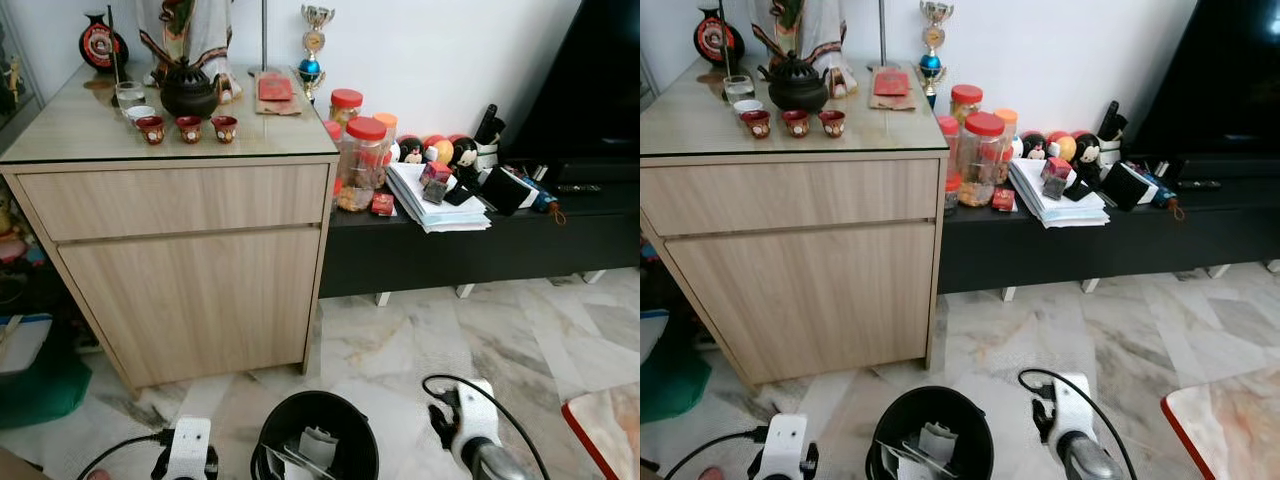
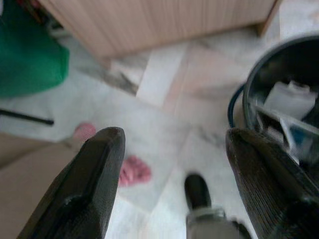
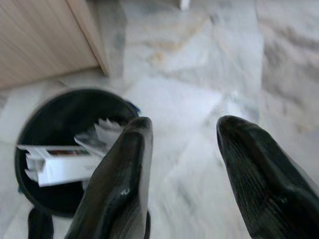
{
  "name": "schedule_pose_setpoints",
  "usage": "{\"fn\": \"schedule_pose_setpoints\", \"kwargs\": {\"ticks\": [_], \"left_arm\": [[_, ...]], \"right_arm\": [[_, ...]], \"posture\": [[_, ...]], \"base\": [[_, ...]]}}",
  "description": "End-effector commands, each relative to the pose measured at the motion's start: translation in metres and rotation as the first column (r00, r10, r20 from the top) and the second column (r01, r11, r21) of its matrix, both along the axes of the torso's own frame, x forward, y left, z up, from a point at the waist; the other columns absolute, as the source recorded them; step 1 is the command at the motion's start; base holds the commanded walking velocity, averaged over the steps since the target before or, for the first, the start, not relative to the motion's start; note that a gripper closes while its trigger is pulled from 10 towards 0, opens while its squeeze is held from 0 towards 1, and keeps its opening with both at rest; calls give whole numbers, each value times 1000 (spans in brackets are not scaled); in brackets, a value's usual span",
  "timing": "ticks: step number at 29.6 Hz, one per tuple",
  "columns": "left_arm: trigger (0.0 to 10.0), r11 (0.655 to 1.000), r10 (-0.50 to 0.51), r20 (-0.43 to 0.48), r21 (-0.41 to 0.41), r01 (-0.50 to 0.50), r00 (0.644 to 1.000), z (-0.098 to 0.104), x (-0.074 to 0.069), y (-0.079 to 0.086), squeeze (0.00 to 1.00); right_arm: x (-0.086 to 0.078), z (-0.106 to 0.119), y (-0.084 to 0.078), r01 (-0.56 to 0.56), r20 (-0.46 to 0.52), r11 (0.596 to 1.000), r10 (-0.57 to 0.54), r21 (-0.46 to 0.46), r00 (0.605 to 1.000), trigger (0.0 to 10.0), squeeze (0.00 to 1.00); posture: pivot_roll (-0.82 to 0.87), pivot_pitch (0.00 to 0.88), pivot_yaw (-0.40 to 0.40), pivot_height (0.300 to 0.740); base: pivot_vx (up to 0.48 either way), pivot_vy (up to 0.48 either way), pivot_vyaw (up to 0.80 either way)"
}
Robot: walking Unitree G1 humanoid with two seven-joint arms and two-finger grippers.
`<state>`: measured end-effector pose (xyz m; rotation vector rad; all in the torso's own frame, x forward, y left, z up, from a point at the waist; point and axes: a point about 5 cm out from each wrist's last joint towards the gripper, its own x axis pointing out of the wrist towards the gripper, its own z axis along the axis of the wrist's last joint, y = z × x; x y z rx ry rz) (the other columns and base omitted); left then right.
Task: Picking trash to rubbish bin
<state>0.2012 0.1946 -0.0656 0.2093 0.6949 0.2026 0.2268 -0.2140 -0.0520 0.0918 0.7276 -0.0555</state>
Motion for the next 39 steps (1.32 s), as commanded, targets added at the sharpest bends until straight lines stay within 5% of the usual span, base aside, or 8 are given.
{"fn": "schedule_pose_setpoints", "kwargs": {"ticks": [1, 9, 39], "left_arm": [[10000, 1000, 25, -93, -16, -26, 995, -12, -20, 0, 0], [10000, 998, 50, -170, -15, -53, 984, -23, -42, 1, 0], [10000, 998, 39, -150, -38, -45, 988, -21, -35, -5, 0]], "right_arm": [[-19, -12, -5, 92, -73, 996, -90, 21, 993, 10000, 0], [-37, -22, -8, 213, -124, 975, -205, 56, 971, 10000, 0], [-35, -20, -7, 207, -110, 976, -199, 65, 974, 10000, 0]], "posture": [[-53, 7, -109, 740], [-51, 12, -110, 740], [-58, 54, -114, 740]], "base": [[0, 0, 0], [0, 0, 0], [-80, 0, 0]]}}
